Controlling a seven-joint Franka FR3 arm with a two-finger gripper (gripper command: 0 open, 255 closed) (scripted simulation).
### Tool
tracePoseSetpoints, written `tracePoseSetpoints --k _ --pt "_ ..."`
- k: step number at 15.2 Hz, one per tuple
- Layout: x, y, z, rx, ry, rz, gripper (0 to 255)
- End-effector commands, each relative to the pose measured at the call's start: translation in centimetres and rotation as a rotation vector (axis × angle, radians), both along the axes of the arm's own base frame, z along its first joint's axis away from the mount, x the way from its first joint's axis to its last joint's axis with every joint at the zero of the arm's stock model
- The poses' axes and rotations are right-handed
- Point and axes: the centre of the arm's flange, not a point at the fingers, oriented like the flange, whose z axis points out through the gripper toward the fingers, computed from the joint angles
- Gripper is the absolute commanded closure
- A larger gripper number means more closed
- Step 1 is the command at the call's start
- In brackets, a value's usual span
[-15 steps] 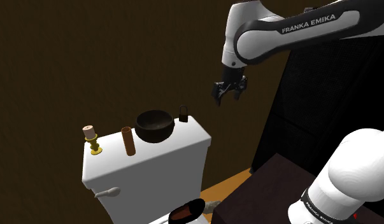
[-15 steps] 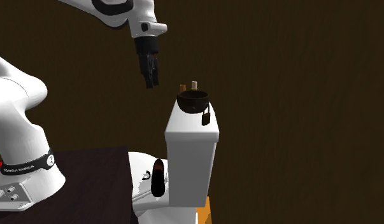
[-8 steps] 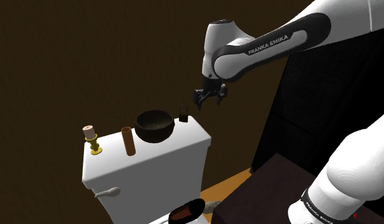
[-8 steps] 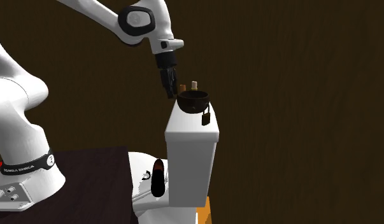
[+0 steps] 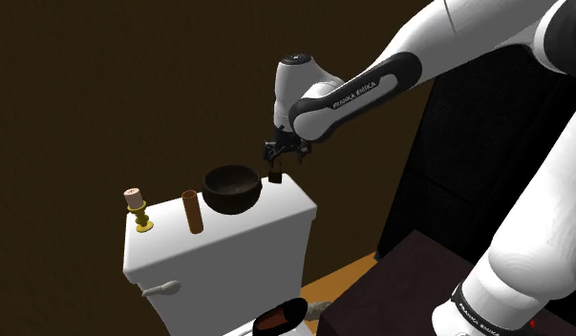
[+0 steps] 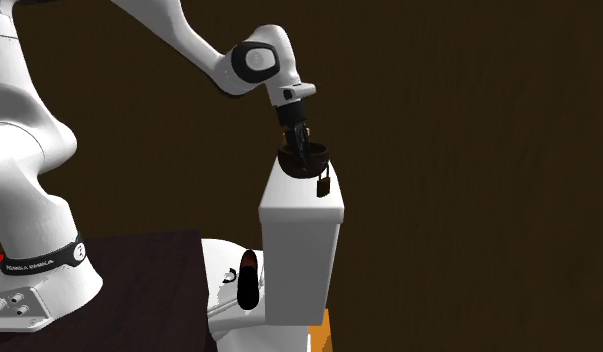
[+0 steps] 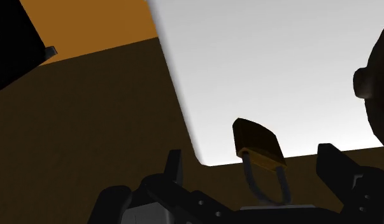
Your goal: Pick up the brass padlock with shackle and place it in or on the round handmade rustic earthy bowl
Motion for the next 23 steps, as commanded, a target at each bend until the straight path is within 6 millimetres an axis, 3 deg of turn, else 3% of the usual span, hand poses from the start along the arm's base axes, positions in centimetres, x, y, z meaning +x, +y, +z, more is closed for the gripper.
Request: tracePoseSetpoints --k 1,2,10,18,19,23 --pt "2.1 0.8 -1.0 -0.001 -0.026 -0.024 0" --pt "3.1 1.2 -1.5 -0.001 -0.038 -0.036 0" --pt "4.5 0.6 -5.5 -0.001 -0.041 -0.038 0" --pt "4.5 0.6 -5.5 -0.001 -0.041 -0.038 0" --pt "4.5 0.6 -5.5 -0.001 -0.041 -0.038 255" --pt "4.5 0.6 -5.5 -0.001 -0.041 -0.038 255"
